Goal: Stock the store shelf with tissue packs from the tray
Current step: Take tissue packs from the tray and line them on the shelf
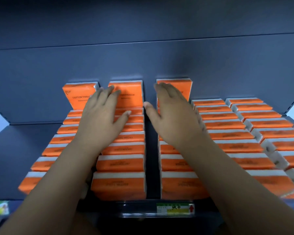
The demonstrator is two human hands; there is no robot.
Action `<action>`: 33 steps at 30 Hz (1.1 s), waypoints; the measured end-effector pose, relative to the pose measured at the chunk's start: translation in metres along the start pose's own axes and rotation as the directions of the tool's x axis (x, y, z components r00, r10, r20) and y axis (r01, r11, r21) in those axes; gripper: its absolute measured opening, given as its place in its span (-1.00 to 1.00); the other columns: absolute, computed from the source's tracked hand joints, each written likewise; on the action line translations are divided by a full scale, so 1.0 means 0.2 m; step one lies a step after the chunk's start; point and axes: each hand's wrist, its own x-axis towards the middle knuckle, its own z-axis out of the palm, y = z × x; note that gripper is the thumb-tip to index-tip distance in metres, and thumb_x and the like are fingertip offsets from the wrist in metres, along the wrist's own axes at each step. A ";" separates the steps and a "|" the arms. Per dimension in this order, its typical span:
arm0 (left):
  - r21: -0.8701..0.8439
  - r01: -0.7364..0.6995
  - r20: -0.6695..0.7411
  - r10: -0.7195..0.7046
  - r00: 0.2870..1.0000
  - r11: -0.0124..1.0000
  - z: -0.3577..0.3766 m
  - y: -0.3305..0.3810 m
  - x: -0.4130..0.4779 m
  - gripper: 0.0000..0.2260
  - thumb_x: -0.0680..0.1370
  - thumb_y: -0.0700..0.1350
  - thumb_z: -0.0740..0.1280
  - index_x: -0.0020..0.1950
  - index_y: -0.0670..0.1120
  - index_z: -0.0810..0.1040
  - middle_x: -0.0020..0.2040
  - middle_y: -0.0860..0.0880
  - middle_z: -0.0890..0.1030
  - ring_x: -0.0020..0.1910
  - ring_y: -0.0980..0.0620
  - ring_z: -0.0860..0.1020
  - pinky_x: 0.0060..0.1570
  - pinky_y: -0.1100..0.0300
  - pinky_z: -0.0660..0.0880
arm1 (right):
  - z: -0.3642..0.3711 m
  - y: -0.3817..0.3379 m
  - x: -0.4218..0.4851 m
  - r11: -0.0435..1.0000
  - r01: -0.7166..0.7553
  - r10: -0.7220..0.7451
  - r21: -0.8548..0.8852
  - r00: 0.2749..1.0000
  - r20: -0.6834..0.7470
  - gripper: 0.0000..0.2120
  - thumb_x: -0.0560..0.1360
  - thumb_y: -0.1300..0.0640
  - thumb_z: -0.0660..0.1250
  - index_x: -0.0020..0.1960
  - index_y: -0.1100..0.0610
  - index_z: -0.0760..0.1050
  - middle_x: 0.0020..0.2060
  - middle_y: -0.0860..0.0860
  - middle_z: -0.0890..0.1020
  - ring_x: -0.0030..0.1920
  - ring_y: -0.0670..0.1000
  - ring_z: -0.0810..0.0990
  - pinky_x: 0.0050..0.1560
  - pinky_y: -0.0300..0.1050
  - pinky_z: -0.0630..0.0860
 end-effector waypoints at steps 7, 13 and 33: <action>0.020 0.186 0.059 -0.187 0.981 0.982 -0.10 0.00 -0.22 -0.29 0.53 0.32 0.14 0.50 -0.15 0.43 0.52 -0.17 0.44 0.51 -0.31 0.33 0.51 -0.22 0.24 | 0.06 -0.24 -0.12 0.997 0.020 -0.020 0.081 1.000 -0.004 -0.37 0.65 -0.20 0.07 0.53 0.20 0.39 0.46 0.15 0.48 0.53 0.19 0.35 0.54 0.11 0.29; 0.098 0.353 -0.002 -0.355 0.935 0.930 -0.31 -0.09 -0.61 -0.27 0.53 0.34 0.06 0.52 -0.12 0.43 0.52 -0.11 0.45 0.52 -0.27 0.33 0.52 -0.27 0.20 | 0.05 -0.59 -0.31 0.986 0.106 -0.116 0.131 0.991 0.070 -0.32 0.62 -0.26 -0.01 0.56 0.14 0.35 0.55 0.11 0.39 0.59 0.16 0.27 0.59 0.07 0.20; 0.403 0.829 0.086 -0.918 0.388 0.388 -0.59 -0.52 -2.56 -0.31 0.65 0.36 -0.01 0.64 -0.06 0.20 0.63 -0.08 0.27 0.65 -0.22 0.09 0.60 -0.17 0.02 | 0.77 -1.76 -1.39 0.817 0.403 -0.576 0.411 0.603 0.552 -0.35 0.61 -0.28 -0.08 0.37 0.17 0.44 0.32 0.15 0.56 0.44 0.21 0.42 0.42 0.16 0.38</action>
